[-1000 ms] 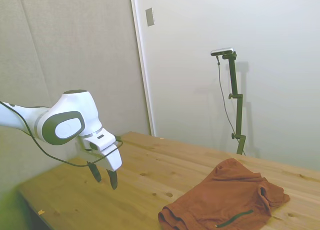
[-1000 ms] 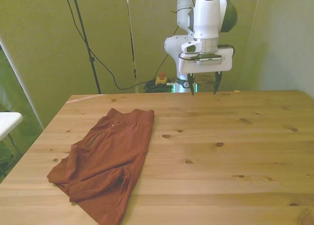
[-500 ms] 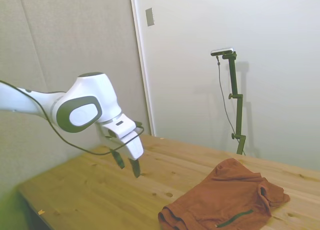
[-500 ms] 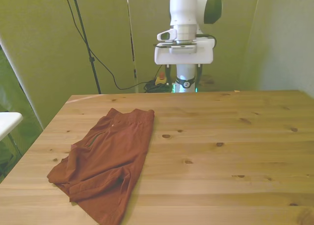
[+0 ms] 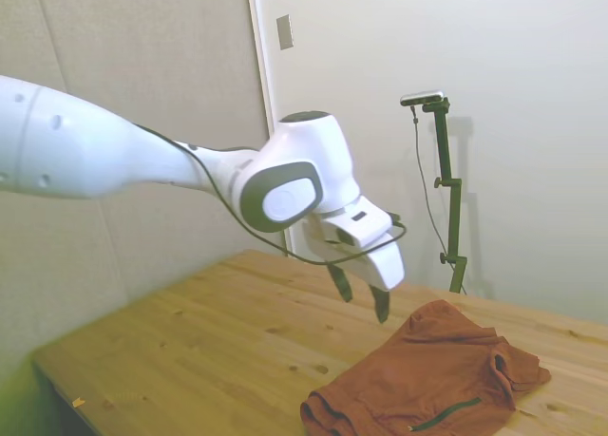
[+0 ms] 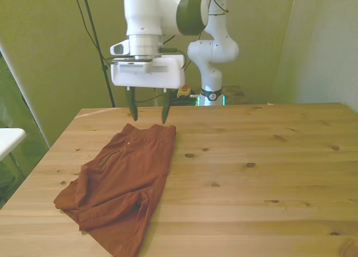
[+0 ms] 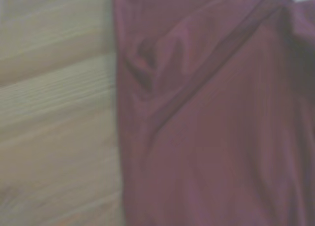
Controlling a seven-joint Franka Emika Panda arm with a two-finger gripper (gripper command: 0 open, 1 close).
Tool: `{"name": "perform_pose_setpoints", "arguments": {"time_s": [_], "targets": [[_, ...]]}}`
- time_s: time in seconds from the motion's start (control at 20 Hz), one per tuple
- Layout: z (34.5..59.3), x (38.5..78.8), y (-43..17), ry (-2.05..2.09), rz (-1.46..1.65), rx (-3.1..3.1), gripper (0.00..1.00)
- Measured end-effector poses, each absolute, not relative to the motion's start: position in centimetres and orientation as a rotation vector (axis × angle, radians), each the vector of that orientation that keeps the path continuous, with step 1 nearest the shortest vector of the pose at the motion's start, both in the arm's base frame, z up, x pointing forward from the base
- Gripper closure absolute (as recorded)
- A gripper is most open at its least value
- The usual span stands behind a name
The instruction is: Unfold the shorts
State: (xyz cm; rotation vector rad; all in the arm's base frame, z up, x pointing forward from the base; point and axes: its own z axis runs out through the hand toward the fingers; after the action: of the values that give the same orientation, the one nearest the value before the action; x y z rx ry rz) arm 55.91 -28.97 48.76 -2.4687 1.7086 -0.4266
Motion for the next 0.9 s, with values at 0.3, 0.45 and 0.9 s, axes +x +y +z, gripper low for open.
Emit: {"name": "perform_pose_setpoints", "arguments": {"time_s": [0.3,0.45,0.9], "targets": [[46.4,58.7,-37.7,1.882,-0.421,-2.306,0.00],[44.9,60.0,-40.7,1.959,-0.398,-2.248,0.00],[40.6,63.9,-45.4,2.077,-0.325,-2.070,0.00]]}}
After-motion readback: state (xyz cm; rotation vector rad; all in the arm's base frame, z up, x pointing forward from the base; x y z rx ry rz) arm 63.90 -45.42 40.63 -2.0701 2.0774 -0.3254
